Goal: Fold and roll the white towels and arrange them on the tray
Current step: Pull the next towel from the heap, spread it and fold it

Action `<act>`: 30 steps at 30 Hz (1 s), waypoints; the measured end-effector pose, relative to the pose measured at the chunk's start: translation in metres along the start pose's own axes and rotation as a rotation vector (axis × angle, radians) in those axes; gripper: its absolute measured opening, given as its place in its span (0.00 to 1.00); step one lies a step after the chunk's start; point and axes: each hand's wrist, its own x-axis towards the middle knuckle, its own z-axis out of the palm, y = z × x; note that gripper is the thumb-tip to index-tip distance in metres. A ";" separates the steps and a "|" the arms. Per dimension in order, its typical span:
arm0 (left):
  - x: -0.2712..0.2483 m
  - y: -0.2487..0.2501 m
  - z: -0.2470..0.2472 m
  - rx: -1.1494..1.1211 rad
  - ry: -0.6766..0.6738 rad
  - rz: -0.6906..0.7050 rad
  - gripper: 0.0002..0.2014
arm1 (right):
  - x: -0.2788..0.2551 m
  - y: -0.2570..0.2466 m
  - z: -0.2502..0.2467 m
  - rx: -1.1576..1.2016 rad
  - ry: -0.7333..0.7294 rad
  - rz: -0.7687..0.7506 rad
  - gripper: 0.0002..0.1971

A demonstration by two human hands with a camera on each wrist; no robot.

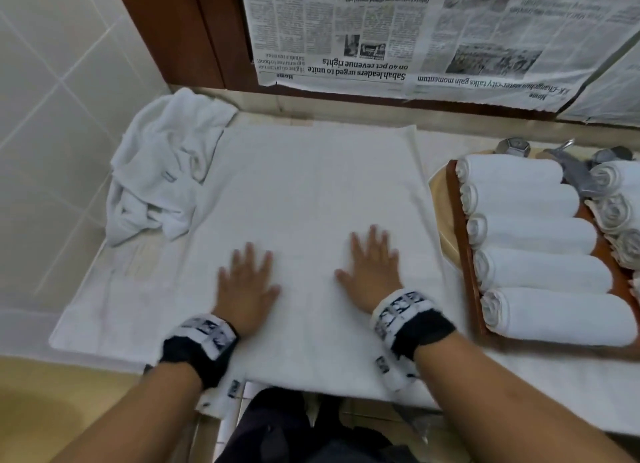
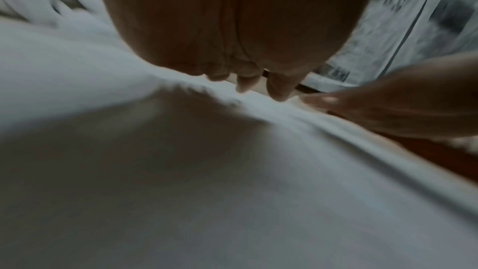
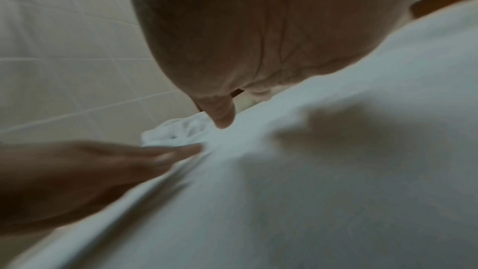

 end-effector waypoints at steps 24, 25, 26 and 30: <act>-0.094 -0.106 0.058 -0.005 0.203 -0.041 0.36 | -0.152 0.035 0.110 0.029 0.094 0.270 0.35; -0.093 -0.119 0.053 -0.018 0.186 -0.086 0.33 | -0.160 0.052 0.106 0.057 0.111 0.360 0.35; -0.091 -0.125 0.050 -0.036 0.165 -0.126 0.33 | -0.165 0.060 0.102 0.079 0.128 0.426 0.35; -0.094 -0.074 0.053 -0.041 0.267 -0.042 0.36 | -0.161 0.003 0.104 0.053 0.218 0.341 0.37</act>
